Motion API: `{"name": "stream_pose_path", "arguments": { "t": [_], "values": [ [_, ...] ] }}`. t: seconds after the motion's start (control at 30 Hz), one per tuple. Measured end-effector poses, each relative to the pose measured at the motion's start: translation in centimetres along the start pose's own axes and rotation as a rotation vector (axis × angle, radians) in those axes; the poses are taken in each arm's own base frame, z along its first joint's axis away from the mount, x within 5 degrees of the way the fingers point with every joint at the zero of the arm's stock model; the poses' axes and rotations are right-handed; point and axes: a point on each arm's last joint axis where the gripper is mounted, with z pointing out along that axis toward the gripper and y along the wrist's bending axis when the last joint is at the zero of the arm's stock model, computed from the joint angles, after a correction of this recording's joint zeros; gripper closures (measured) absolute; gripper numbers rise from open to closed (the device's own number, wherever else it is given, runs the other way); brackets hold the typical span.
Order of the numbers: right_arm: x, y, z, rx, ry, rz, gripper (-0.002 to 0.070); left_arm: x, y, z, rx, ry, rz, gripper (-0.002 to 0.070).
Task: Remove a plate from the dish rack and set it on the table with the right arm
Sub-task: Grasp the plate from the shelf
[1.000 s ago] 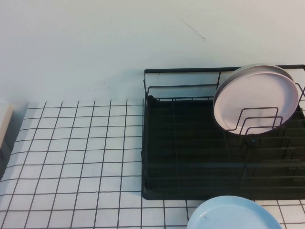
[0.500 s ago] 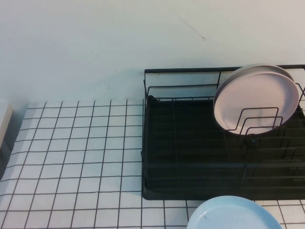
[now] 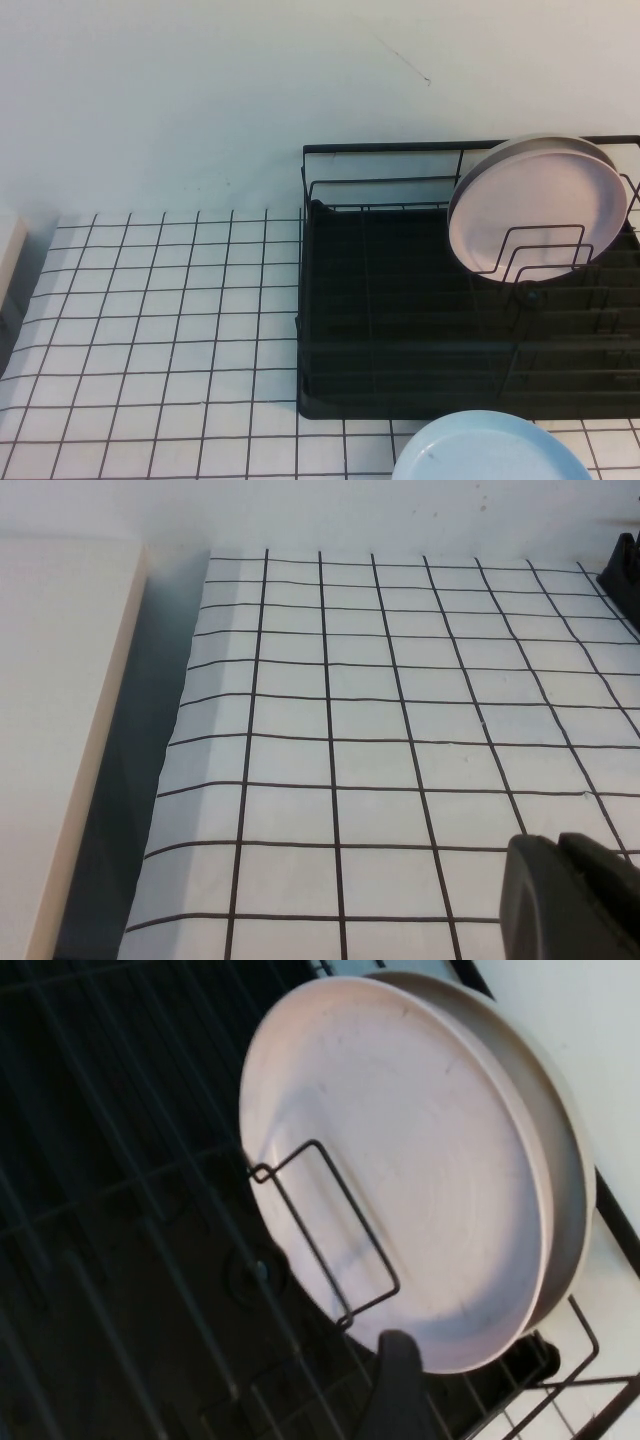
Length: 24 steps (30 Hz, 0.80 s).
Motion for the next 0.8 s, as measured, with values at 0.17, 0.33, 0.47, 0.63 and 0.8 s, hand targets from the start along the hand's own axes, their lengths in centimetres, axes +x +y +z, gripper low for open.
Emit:
{"name": "stream_pose_path", "arguments": {
  "t": [0.17, 0.33, 0.47, 0.63, 0.8],
  "values": [
    [-0.2, -1.0, 2.7, -0.032, 0.002, -0.046, 0.0158, 0.0, 0.0, 0.0, 0.000, 0.000, 0.000, 0.0678],
    [-0.9, -1.0, 5.7, -0.071, -0.004, -0.097, 0.0158, 0.0, 0.0, 0.0, 0.000, 0.000, 0.000, 0.0678],
    [-0.8, -1.4, 7.5, -0.065, 0.003, -0.098, 0.0158, 0.0, 0.0, 0.0, 0.000, 0.000, 0.000, 0.0678],
    [-0.1, -1.9, 9.2, -0.053, 0.021, -0.085, 0.0166, 0.0, 0.0, 0.0, 0.000, 0.000, 0.000, 0.0678],
    [0.5, -2.2, 10.2, -0.027, 0.034, -0.081, 0.0199, 0.0, 0.0, 0.0, 0.000, 0.000, 0.000, 0.0678]
  ]
}}
